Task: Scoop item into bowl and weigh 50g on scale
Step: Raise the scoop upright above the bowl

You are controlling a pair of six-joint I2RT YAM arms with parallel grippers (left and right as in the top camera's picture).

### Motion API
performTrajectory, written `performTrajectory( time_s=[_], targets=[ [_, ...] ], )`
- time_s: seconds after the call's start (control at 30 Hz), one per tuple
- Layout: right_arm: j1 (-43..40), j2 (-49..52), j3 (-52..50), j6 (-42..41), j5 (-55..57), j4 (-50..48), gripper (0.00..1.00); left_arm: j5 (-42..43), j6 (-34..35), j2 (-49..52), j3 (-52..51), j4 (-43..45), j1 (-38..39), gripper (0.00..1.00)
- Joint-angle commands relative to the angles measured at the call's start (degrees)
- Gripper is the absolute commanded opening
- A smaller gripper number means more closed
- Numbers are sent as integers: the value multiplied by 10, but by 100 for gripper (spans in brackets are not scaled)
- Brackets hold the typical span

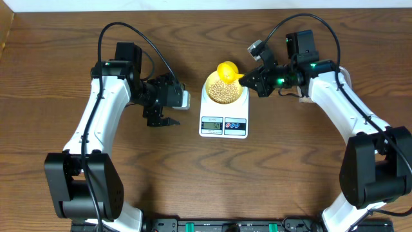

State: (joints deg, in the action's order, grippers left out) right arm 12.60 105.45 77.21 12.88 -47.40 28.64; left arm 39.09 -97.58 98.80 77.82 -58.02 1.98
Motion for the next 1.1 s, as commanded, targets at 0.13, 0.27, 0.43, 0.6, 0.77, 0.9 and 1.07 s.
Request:
performTrajectory(
  time_s=[0.13, 0.27, 0.43, 0.6, 0.77, 0.9, 1.07],
  targets=[
    [2, -17, 15, -7, -27, -31, 1, 9, -8, 0, 1, -1, 1, 98],
    [2, -17, 15, -7, -27, -34, 1, 9, -8, 0, 1, -1, 1, 98],
    [2, -17, 15, -6, -27, -41, 1, 9, -8, 0, 1, -1, 1, 98],
    [2, -17, 15, -6, -24, -44, 1, 9, -8, 0, 1, -1, 1, 98],
    [2, -17, 15, -6, -22, -44, 1, 9, -8, 0, 1, -1, 1, 98],
    [2, -17, 15, -6, -22, -47, 1, 9, -8, 0, 1, -1, 1, 98],
    [1, -17, 15, -6, -22, -56, 1, 9, -8, 0, 0, -1, 1, 98]
  ],
)
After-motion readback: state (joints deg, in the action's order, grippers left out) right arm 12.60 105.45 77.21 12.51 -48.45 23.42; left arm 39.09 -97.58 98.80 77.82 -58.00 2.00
